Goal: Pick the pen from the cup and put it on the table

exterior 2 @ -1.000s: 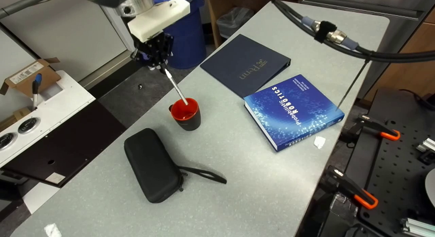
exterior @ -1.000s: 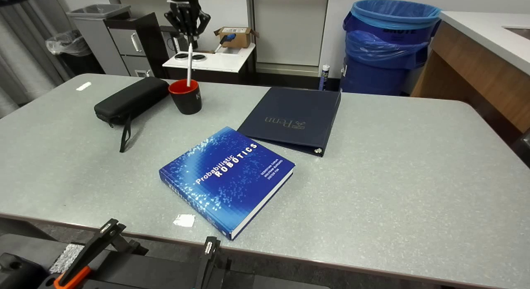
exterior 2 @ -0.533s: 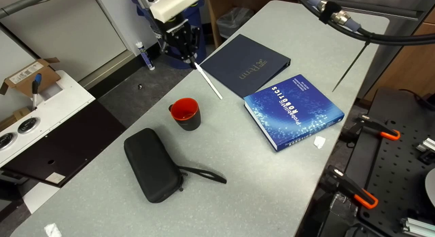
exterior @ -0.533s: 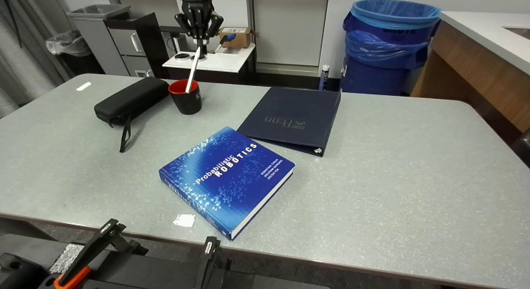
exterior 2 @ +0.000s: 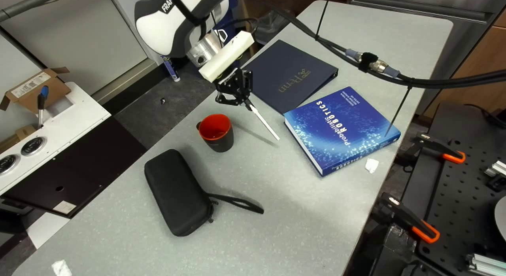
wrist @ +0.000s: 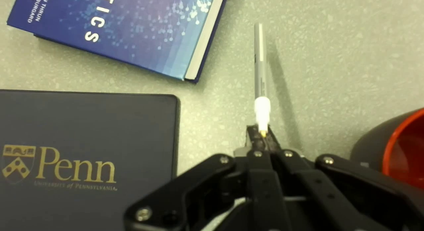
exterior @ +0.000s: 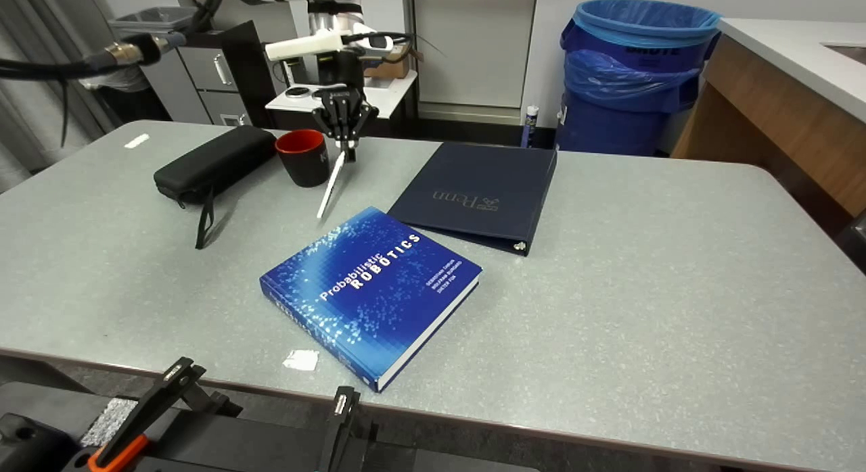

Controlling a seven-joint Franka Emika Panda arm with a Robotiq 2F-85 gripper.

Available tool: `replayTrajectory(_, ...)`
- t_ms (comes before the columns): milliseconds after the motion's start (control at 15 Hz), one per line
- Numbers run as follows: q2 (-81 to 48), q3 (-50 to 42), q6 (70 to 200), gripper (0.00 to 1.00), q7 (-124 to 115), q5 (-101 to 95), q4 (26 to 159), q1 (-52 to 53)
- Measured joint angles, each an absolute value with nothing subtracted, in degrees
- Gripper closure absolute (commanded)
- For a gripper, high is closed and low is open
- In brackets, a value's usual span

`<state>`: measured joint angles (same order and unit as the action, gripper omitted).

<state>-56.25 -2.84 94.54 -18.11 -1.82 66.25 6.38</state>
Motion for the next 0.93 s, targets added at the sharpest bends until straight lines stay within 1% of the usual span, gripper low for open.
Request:
replayTrajectory(533, -62.5, -6.3, 94.7, 1.00, -30.3, -2.3, 56.6, 7.1)
replayTrajectory(600, -63.1, -6.6, 94.7, 0.80, -31.6, -2.3, 55.5, 7.2)
replayTrajectory(667, -63.8, -6.9, 94.7, 0.71, -32.9, -2.3, 54.4, 7.3)
replayTrajectory(800, -65.1, -7.4, 94.7, 0.59, -35.0, -2.3, 52.4, 7.3)
replayTrajectory(933, -66.2, -7.9, 94.7, 0.43, -36.6, -2.3, 50.9, 7.3)
